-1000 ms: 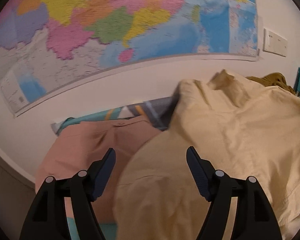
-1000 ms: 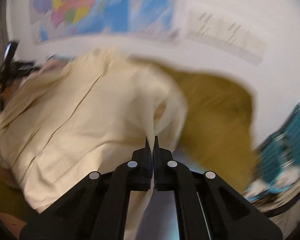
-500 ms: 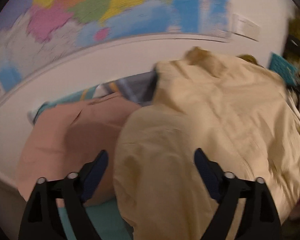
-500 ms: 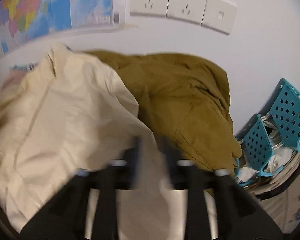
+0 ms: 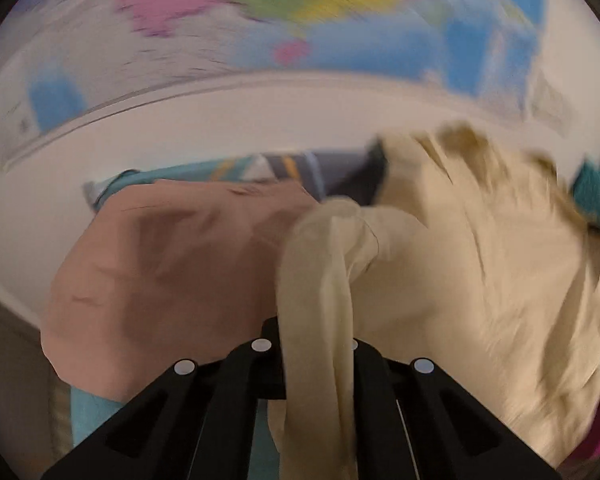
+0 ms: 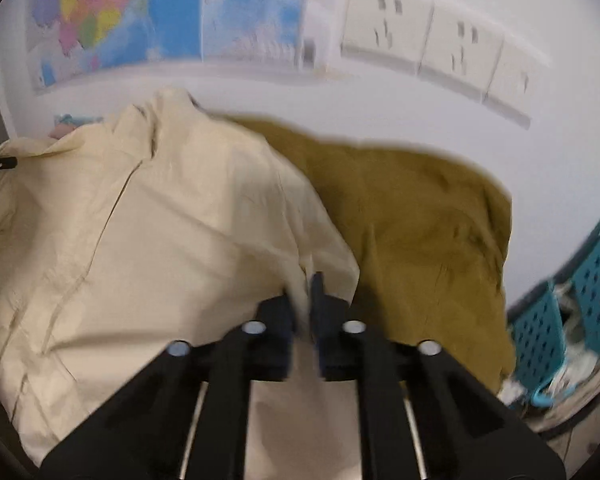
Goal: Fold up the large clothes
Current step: 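Lower the cream shirt onto the bed with both grippers and release, then spread the cream shirt flat on the bed with both grippers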
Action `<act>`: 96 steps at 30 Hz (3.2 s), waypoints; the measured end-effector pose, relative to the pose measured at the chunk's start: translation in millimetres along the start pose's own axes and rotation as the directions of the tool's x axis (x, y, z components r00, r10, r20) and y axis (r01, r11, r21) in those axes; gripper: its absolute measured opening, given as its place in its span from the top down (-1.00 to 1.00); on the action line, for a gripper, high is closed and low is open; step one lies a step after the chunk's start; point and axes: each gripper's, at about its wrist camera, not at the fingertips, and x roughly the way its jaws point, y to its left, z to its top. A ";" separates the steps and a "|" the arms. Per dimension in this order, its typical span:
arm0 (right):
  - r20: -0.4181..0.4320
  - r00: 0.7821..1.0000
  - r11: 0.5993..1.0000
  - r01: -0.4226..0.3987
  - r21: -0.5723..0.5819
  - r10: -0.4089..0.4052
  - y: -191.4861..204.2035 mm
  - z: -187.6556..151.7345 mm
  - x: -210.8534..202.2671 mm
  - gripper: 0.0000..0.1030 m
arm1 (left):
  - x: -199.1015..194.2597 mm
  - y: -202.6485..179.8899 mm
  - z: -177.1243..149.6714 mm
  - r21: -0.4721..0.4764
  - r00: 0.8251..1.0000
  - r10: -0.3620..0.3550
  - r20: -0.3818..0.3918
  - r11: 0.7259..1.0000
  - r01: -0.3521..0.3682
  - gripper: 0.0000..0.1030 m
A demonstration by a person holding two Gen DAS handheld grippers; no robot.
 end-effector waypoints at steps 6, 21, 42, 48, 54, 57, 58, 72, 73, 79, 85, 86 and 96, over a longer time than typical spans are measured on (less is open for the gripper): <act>0.063 0.973 0.973 0.217 0.081 -0.222 -17.7 30.8 9.9 0.99 | 39.2 16.6 6.7 -0.045 0.989 0.134 -0.066 0.990 -0.137 0.26; 0.147 0.977 0.982 -0.169 0.080 0.156 36.4 -54.4 -70.7 -0.38 | -86.5 -27.9 -72.9 0.192 0.985 0.086 0.148 0.975 -0.114 -0.45; 0.123 0.937 0.941 -0.333 0.050 0.325 111.0 -136.7 -92.2 -0.38 | -129.9 11.1 -164.1 0.086 0.766 0.632 0.118 0.762 -0.642 0.27; 0.084 0.961 0.952 -0.272 0.142 0.263 84.8 -179.4 -99.5 -0.41 | -146.3 -38.4 -206.7 0.172 0.948 0.187 0.257 0.956 -0.236 0.01; 0.037 0.967 0.947 -0.253 0.196 0.251 65.9 -227.2 -110.2 -0.63 | -139.0 -119.2 -237.7 0.433 0.966 -0.100 0.238 0.901 -0.013 -0.13; 0.006 0.975 0.966 -0.219 0.139 0.220 78.2 -242.7 -109.6 -0.66 | -123.6 -161.1 -239.0 0.534 0.950 -0.258 0.176 0.836 0.129 -0.18; -0.003 0.982 0.975 -0.189 0.119 0.190 83.0 -245.3 -105.9 -0.65 | -119.9 -171.1 -243.6 0.555 0.944 -0.293 0.152 0.815 0.163 -0.24; 0.238 0.881 0.829 -0.469 0.306 0.410 64.8 -222.6 -135.8 0.85 | -62.9 -246.8 -236.7 0.630 0.967 -0.247 0.058 0.761 0.157 0.07; 0.248 0.874 0.832 -0.477 0.282 0.418 66.2 -219.2 -151.6 0.86 | -59.5 -242.7 -229.2 0.609 0.973 -0.215 0.079 0.783 0.123 0.31; -0.009 0.966 0.935 -0.246 0.255 0.257 67.6 -227.9 -131.2 0.36 | -29.3 -224.9 -207.0 0.478 0.978 -0.209 -0.010 0.858 0.188 0.31; 0.011 0.964 0.948 -0.264 0.176 0.266 60.8 -220.9 -157.9 -0.21 | -18.3 -224.7 -203.0 0.449 0.981 -0.193 -0.023 0.875 0.183 0.10; 0.052 0.962 0.947 -0.273 0.168 0.268 57.2 -215.8 -167.6 -0.32 | -15.6 -226.9 -200.6 0.441 0.980 -0.195 -0.030 0.878 0.188 0.08; 0.125 0.992 0.943 -0.016 0.331 -0.027 -22.1 -149.8 -122.4 -0.48 | -21.7 -235.2 -192.7 0.429 0.973 -0.227 -0.033 0.877 0.219 -0.11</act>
